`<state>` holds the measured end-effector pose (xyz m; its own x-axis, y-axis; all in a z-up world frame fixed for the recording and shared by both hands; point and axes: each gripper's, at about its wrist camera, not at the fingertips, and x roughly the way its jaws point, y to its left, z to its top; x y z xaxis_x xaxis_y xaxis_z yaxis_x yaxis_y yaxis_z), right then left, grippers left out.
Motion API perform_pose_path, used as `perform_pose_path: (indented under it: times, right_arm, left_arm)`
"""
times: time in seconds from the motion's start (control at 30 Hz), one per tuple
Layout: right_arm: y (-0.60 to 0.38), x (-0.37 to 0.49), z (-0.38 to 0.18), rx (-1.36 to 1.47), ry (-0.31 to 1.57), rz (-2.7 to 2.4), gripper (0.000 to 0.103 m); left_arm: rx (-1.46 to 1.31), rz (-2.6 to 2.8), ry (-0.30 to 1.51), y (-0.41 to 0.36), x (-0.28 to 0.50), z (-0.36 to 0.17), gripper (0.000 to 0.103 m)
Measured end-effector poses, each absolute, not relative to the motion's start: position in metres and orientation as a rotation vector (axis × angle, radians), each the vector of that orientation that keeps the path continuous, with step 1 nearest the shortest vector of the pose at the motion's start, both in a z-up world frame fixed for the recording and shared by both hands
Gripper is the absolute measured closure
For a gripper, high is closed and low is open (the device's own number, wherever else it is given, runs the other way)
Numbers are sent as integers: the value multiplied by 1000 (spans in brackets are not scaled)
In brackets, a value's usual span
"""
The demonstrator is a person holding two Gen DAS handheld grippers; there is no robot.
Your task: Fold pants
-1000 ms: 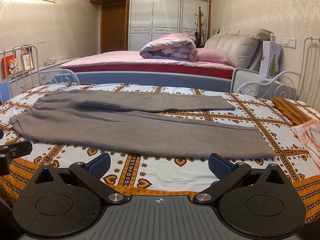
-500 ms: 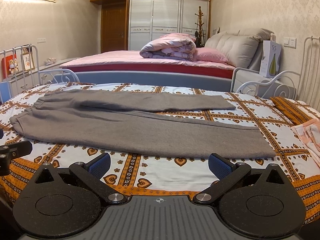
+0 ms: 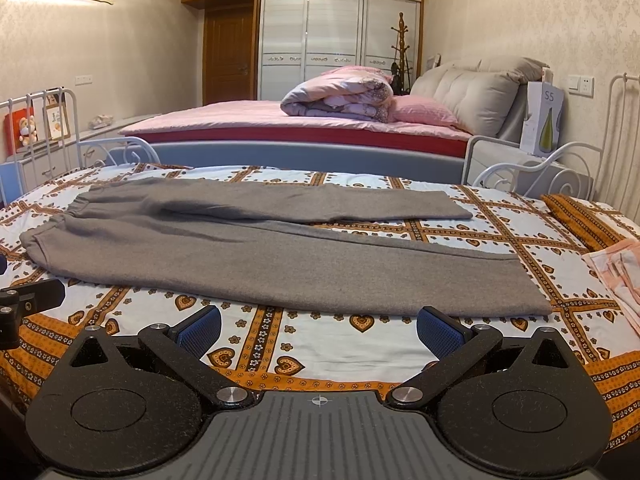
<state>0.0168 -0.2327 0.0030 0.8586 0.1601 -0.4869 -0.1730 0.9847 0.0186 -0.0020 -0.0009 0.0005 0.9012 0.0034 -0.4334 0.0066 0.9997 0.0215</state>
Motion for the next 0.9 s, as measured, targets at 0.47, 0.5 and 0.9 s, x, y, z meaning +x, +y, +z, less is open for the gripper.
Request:
perform_pose_path:
  times: [0.47, 0.5, 0.9]
  right_arm:
    - [-231, 18, 3, -27, 512, 178, 0]
    - [-231, 18, 2, -27, 513, 177, 0]
    - [-229, 18, 1, -33, 517, 182, 0]
  left_arm:
    - [31, 1, 450, -2, -1, 1, 6]
    - [33, 0, 450, -2, -1, 0, 6]
    - [32, 1, 450, -2, -1, 0, 6]
